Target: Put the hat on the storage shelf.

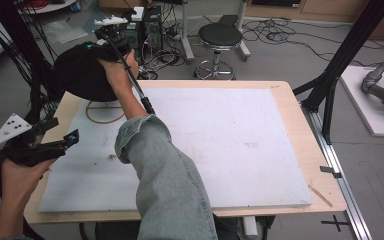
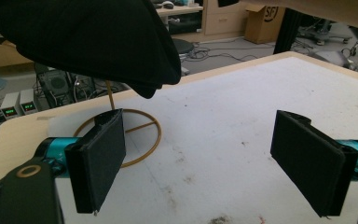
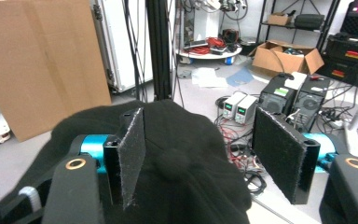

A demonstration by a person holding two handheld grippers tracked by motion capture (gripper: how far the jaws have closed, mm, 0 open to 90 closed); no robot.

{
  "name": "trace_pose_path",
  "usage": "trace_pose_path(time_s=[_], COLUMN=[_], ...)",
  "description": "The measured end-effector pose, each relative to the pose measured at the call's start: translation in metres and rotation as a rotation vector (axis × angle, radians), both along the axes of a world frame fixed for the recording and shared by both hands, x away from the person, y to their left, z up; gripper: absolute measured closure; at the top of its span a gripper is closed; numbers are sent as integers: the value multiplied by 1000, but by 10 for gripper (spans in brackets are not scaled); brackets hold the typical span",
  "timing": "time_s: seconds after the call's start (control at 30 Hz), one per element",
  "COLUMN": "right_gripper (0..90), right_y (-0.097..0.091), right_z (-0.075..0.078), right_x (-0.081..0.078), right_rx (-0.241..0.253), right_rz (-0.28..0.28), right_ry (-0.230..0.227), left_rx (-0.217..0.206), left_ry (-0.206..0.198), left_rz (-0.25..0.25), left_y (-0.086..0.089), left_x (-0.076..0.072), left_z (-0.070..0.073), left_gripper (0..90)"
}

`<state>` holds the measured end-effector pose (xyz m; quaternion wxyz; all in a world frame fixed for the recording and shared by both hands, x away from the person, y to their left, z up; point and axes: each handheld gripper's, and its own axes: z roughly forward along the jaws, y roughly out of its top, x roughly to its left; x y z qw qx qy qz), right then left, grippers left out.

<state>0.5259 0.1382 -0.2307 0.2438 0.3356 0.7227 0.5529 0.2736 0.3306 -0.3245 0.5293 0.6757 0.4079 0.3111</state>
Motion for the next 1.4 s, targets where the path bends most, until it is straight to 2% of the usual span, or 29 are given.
trace_pose_path(time_s=[0.3, 0.6, 0.7, 0.8, 1.07, 1.13, 1.23, 1.33, 1.4], right_gripper=[314, 295, 291, 284, 271, 258, 257, 239, 232], right_y=[-50, -116, -138, -160, -202, -212, -226, -239, -249], right_z=[2, -1, 0, 0, -3, -3, -5, -8, -11], right_x=[-1, -8, -10, -16, -32, -36, -45, -55, -62], right_rx=[8, 34, 21, 26, -10, -3, -3, -13, 6], right_rz=[-47, -80, -92, -108, -112, -110, -103, -97, -88], right_ry=[9, 25, 26, 26, 17, 33, 17, 22, 13], left_rx=[9, 14, 17, 19, 21, 22, 18, 17, 20], left_ry=[5, 11, 14, 17, 19, 21, 22, 24, 25], left_rz=[-3, -14, -16, -20, -28, -30, -32, -32, -32], left_y=[-3, -9, -11, -13, -17, -18, -19, -19, -20], left_x=[4, 11, 14, 17, 22, 24, 25, 27, 28], left_z=[-1, -3, -4, -5, -6, -6, -6, -7, -7], left_gripper=[185, 185, 185, 185, 185, 185, 184, 184, 184])
